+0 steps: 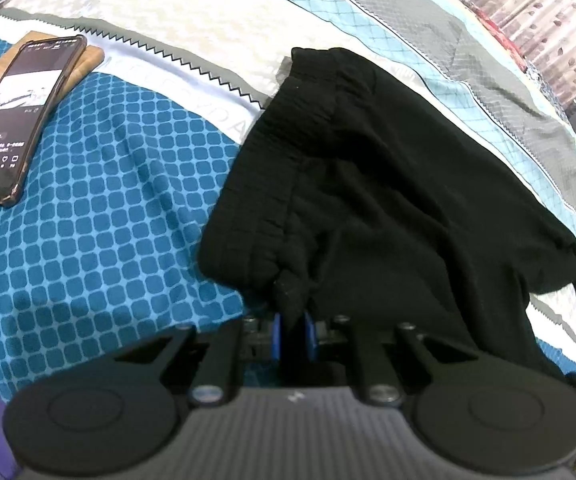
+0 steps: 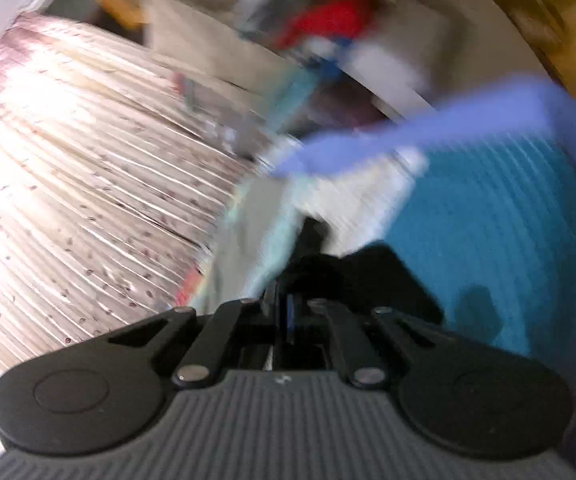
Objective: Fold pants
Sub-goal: 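Grasp the pants waistband with the left gripper while the right gripper grasps the zipper edge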
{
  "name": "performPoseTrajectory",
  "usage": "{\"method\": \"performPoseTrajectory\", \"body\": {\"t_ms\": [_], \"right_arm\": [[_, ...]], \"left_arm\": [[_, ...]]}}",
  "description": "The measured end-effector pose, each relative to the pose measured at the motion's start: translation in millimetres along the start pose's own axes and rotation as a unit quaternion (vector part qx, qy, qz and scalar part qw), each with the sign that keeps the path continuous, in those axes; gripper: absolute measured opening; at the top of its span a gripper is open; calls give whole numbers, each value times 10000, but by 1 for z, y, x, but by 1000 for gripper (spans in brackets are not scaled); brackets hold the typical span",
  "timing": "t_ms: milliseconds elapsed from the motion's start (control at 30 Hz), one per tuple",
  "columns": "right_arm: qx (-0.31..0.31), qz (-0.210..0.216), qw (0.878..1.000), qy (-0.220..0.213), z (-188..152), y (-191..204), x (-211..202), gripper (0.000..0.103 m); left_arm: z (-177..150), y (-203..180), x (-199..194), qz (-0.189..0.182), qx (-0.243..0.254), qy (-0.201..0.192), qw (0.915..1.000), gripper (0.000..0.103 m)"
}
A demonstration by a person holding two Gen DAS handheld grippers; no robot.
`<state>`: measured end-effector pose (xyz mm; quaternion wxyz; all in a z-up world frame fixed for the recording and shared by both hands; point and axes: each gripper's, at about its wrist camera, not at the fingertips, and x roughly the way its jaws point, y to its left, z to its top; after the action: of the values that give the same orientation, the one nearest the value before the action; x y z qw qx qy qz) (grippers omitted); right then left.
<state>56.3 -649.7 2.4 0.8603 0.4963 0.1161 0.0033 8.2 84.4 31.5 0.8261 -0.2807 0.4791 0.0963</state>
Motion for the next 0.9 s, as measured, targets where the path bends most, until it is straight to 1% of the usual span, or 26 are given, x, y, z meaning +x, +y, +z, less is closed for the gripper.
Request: {"method": "performPoseTrajectory", "body": {"t_ms": [33,100,133,167,200,233,267,300,400,467,533,567,633,667,700,733,767,800,833,867,900], "right_arm": [[-203,-23,9998,-21,8,13,12,6],[-587,-235,9980,-44,20,33,42,7],[-841,-458,9954,-56,22,40,60,9],[-1158,-897,9892,-27,23,44,82,19],[-1458,-1451,9785,141,23,44,105,45],[-1564,-1821,9703,315,24,40,122,53],[-1535,-1969,9677,341,24,34,130,52],[-1428,-1914,9708,245,25,28,129,52],[-784,-1571,9845,-32,25,3,103,52],[-553,-1619,9852,-95,14,-10,88,50],[-492,-1774,9829,34,3,-22,79,47],[-475,-1795,9824,197,-2,-27,79,46],[-496,-1822,9810,447,-13,-31,93,45],[-523,-1797,9808,545,-17,-30,99,47],[-504,-1726,9819,595,-20,-28,107,47],[-441,-1643,9835,620,-21,-26,114,47],[-376,-1579,9847,625,-22,-24,122,48],[-313,-1507,9860,639,-22,-22,130,48],[-270,-1454,9867,674,-23,-21,137,48],[-241,-1434,9866,745,-24,-19,145,46],[-292,-1499,9847,841,-28,-19,155,24]], "left_arm": [[0,0,0,-4,-40,-20,10000,11],[0,0,0,-3,-95,-32,10000,11],[0,1,0,-1,-127,-33,9999,11],[0,1,0,-4,-152,-33,9999,11],[-1,1,-1,-9,-177,-39,9998,11],[-1,1,-2,-18,-200,-47,9998,11],[-2,2,-2,-26,-209,-48,9998,11],[-2,2,-3,-31,-202,-45,9998,11],[-1,1,2,7,-152,49,9999,13],[-1,-3,8,80,-82,129,9999,14],[0,-8,12,171,-19,152,9997,18],[0,-10,12,182,-17,149,9997,22],[-1,-12,12,82,-56,138,9999,36],[-1,-12,12,53,-65,140,9999,40],[-2,-12,11,28,-70,154,9999,51],[-3,-13,11,-7,-90,162,9998,58],[-3,-12,10,-46,-112,156,9998,59],[-3,-12,10,-63,-132,153,9998,58],[-4,-11,11,-59,-157,152,9997,45],[-4,-11,13,-31,-159,176,9997,36],[-4,-11,15,-23,-146,231,9996,17]]}}
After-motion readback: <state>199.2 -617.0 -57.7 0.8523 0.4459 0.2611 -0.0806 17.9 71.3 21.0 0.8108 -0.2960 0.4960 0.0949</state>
